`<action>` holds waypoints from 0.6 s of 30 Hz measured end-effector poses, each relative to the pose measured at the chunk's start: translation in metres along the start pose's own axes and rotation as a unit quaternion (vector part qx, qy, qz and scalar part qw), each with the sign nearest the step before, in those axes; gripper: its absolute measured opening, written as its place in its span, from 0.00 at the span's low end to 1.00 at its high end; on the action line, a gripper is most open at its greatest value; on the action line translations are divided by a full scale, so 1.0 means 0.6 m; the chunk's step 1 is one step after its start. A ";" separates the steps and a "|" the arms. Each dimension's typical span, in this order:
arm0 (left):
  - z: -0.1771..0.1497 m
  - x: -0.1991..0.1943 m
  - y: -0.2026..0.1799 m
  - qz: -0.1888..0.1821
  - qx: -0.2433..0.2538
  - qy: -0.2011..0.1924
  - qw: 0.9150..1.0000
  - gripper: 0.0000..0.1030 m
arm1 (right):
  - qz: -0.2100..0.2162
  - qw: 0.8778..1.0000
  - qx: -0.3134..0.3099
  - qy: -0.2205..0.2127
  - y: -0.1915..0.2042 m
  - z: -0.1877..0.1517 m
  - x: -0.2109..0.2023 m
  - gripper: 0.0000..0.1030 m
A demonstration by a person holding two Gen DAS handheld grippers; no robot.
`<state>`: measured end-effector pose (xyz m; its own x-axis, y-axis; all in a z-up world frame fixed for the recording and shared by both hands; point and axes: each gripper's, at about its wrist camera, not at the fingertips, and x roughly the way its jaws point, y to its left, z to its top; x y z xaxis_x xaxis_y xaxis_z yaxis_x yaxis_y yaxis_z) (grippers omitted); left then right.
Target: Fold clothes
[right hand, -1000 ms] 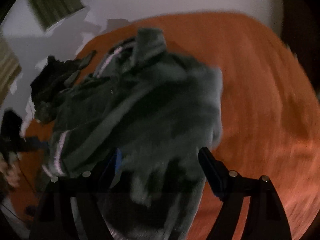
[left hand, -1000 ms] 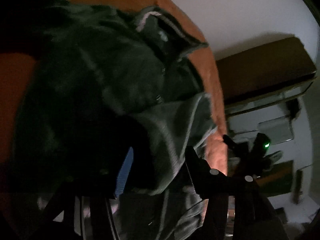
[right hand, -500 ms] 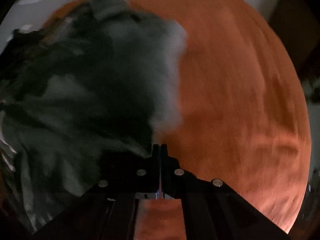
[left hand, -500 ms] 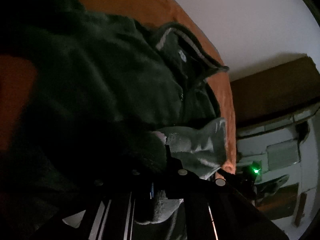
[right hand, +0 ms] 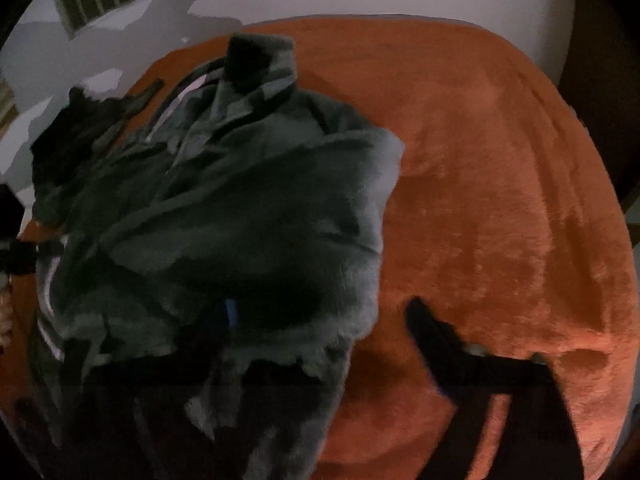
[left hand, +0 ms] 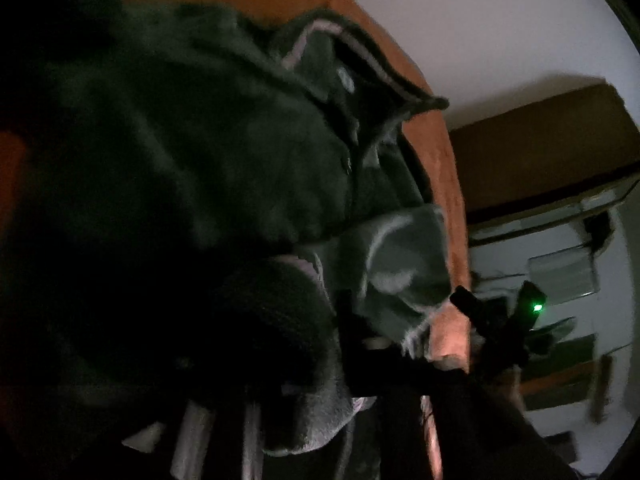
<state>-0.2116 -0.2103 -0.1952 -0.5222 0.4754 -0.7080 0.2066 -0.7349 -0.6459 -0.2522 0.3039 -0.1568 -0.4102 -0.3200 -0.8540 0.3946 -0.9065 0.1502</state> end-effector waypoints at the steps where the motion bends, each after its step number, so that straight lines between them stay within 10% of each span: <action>1: 0.014 -0.021 -0.002 0.001 0.006 -0.019 1.000 0.07 | -0.013 1.000 0.004 0.012 0.001 0.008 0.008 0.30; 6: 0.074 -0.101 0.008 0.034 0.034 -0.086 0.995 0.07 | -0.014 1.000 0.004 0.005 0.010 0.016 -0.001 0.23; 12: 0.064 -0.075 0.044 0.005 0.002 -0.037 0.999 0.07 | -0.019 1.000 0.008 0.013 0.001 0.027 0.001 0.23; 16: 0.050 -0.056 0.052 -0.002 -0.002 -0.013 1.000 0.14 | 0.032 0.996 0.077 0.017 -0.030 0.079 0.002 0.63; 18: 0.046 -0.045 0.063 -0.004 -0.019 0.009 1.000 0.25 | 0.059 0.990 0.122 0.030 -0.051 0.128 0.014 0.68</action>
<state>-0.2124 -0.2640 -0.1927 -0.5095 0.4906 -0.7069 0.2336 -0.7119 -0.6623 -0.3310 0.3076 -0.1304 -0.3201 -0.4173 -0.8505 0.2229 -0.9057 0.3605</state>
